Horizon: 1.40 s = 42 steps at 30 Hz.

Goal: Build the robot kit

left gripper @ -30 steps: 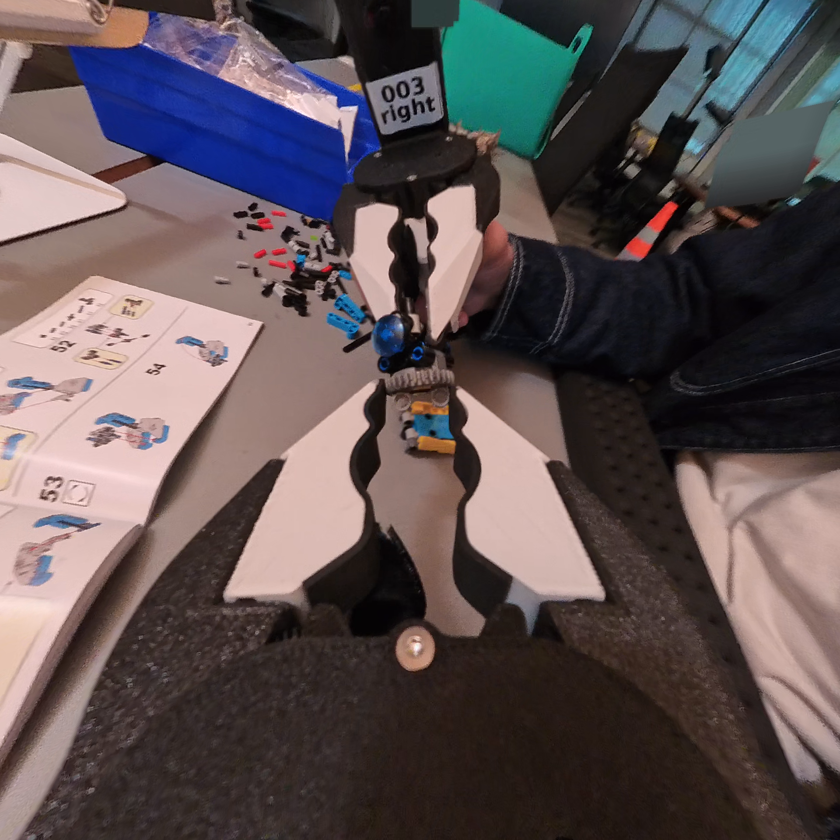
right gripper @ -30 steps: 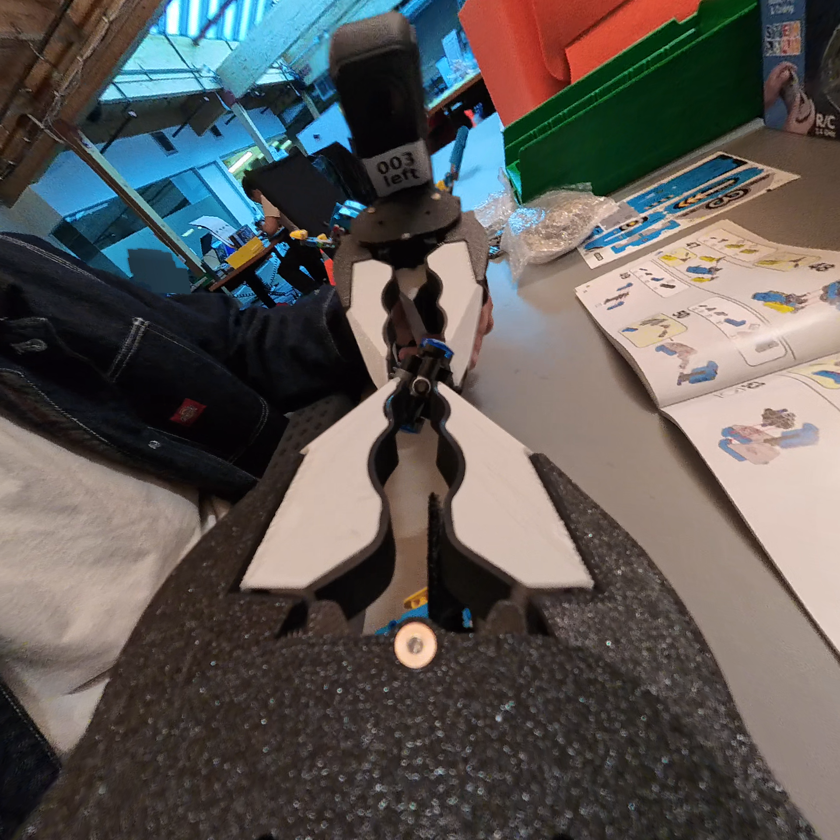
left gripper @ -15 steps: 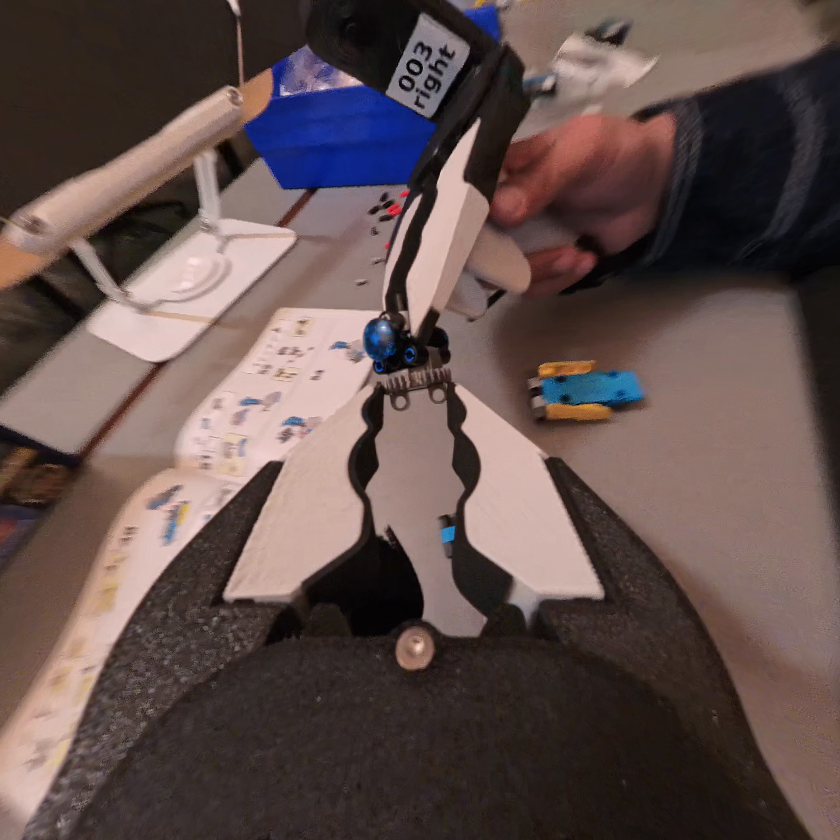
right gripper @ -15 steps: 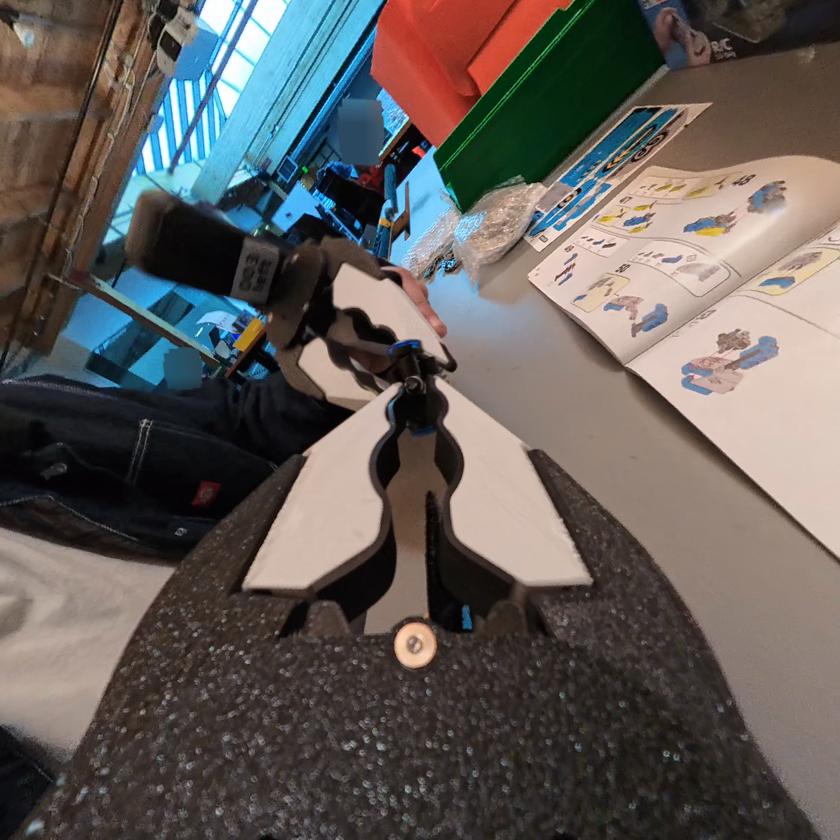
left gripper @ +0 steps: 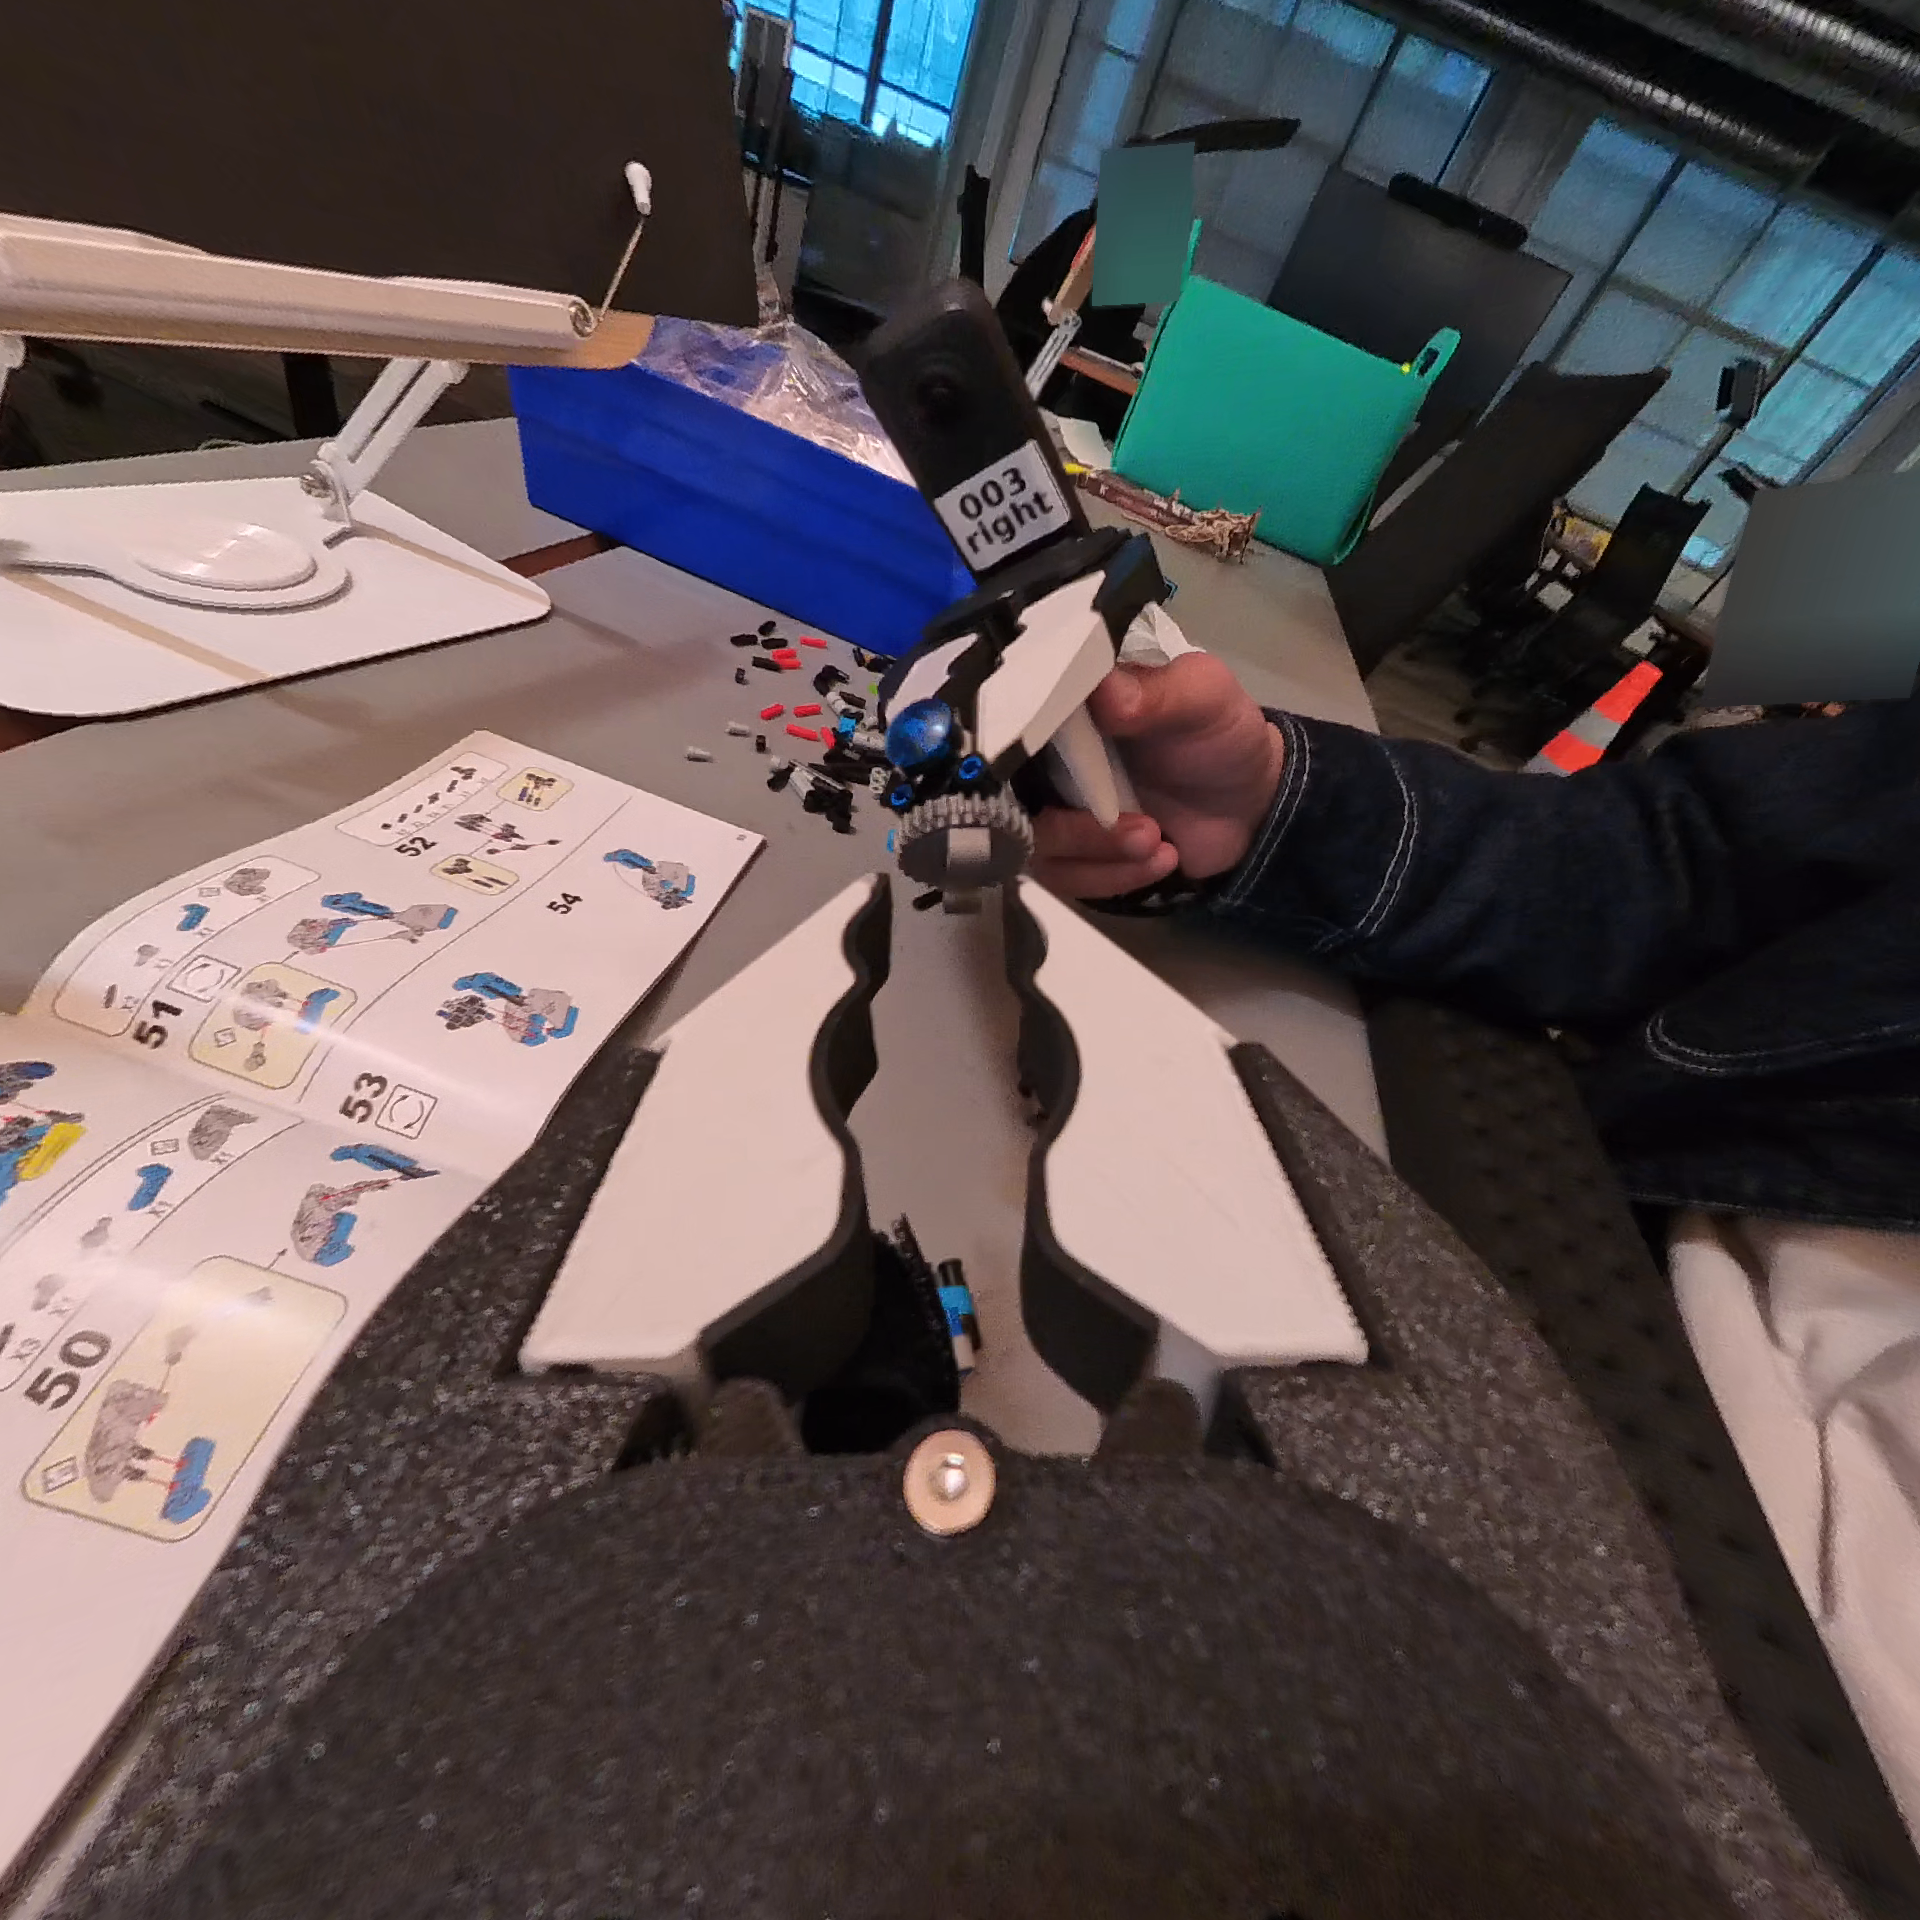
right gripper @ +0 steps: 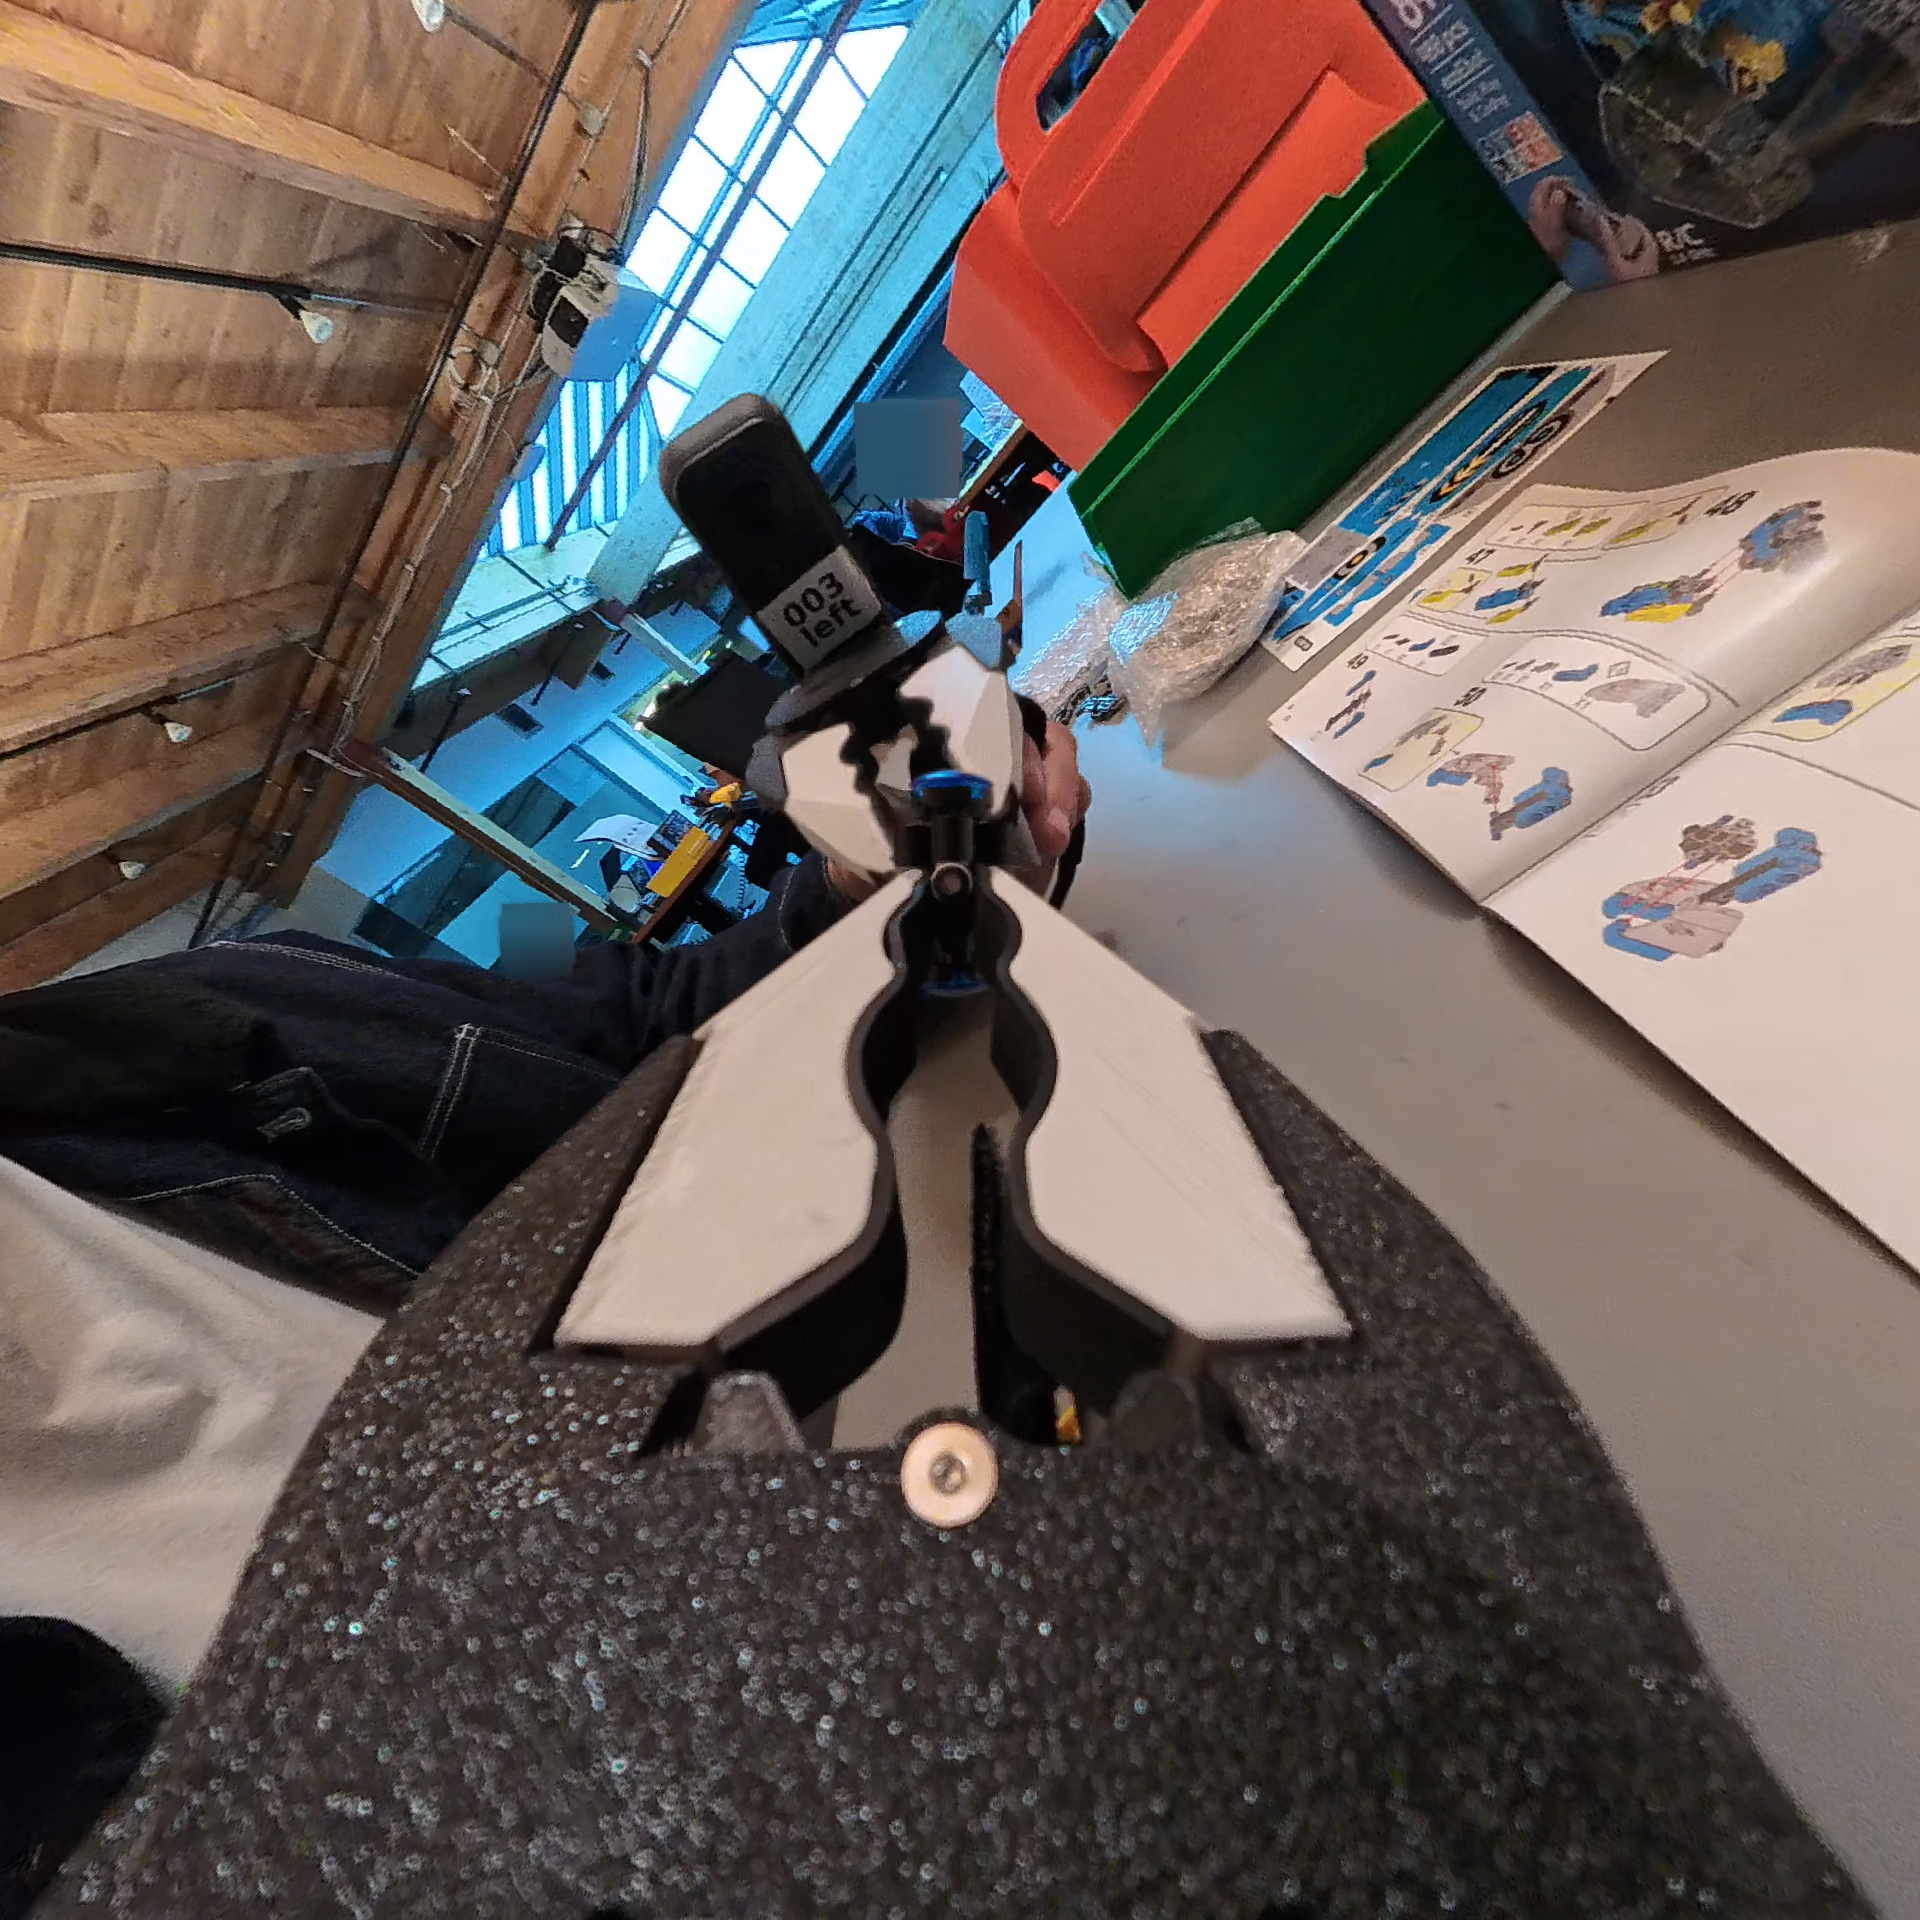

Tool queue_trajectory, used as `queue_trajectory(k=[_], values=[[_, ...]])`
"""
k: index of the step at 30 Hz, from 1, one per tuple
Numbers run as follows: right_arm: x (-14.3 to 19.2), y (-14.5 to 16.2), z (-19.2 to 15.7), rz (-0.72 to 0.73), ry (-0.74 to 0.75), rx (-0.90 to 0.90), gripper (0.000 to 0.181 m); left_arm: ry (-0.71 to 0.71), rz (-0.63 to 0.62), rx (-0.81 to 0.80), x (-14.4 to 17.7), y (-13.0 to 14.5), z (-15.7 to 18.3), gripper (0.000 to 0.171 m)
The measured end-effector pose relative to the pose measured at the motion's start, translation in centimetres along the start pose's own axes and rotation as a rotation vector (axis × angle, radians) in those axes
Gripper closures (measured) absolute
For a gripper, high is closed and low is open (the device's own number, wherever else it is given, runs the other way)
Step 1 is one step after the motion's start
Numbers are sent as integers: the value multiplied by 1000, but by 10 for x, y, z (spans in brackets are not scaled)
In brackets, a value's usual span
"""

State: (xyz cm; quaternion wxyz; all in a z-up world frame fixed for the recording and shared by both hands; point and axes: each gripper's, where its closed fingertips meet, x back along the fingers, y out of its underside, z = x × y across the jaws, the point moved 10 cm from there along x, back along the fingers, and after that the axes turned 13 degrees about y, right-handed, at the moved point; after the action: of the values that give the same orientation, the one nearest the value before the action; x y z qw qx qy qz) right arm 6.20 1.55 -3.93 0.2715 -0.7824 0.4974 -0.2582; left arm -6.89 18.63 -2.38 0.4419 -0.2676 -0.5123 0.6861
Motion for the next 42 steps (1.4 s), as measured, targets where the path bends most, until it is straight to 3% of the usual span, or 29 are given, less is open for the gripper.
queue_trajectory(k=[7,16,19,28,30,42], values=[[-4,2,-5,-15,-22,39,175,21,-40,-41,-9,4,6,163],[-3,2,-7,-5,-55,73,174,207,84,231,-7,9,-7,165],[-1,1,-11,-9,-57,114,139,211,94,230,-5,8,-7,165],[-12,11,-9,-139,-71,117,147,227,65,222,-13,11,-3,165],[-13,12,-9,-137,-57,110,154,220,62,223,-13,11,-4,165],[-14,12,-6,-144,-35,80,152,209,30,228,-13,13,-6,165]])
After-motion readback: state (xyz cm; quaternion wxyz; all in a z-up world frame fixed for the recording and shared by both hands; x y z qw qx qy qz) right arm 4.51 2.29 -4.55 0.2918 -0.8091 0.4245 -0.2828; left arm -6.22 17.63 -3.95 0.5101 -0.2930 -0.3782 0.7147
